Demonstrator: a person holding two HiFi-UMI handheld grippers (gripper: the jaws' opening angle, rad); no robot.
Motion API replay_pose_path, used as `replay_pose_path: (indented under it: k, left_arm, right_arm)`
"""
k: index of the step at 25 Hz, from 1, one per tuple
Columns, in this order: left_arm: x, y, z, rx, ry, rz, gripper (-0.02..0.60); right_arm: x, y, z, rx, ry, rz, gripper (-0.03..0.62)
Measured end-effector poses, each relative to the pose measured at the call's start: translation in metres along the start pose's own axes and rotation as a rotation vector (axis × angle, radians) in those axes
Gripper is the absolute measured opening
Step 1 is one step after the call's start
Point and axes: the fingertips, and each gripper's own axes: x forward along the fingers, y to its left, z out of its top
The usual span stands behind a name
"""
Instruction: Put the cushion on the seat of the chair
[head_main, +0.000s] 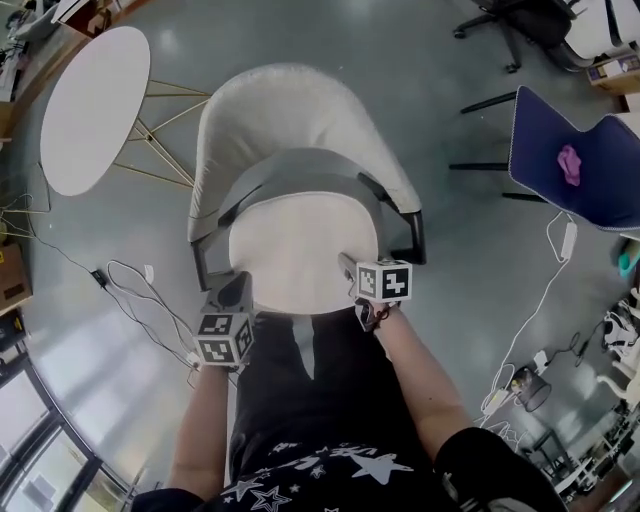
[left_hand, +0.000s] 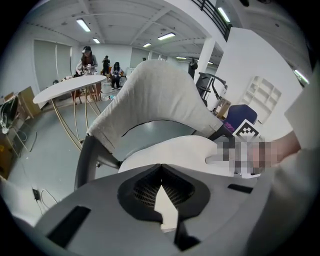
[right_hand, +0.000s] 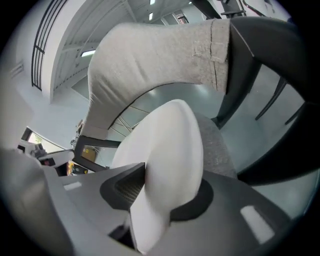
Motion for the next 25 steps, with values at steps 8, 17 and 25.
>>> replay_pose_path:
  k: [8,17,25]
  left_arm:
    - [0.021,-0.001,-0.038,-0.053,0.065,0.014,0.009]
    - [0.023,-0.005,-0.047,-0.118,0.054,-0.019,0.009]
    - [0.018,0.007,-0.041,-0.091,0.016,-0.053,0.009]
  right_arm:
    - [0.024,-0.044,-0.005,-0.034,-0.032,-0.106,0.261]
    - [0.016,-0.082,-0.011,-0.038,-0.102,-0.331,0.351]
    - [-0.012,-0.080,-0.020,-0.033,-0.139,-0.418,0.351]
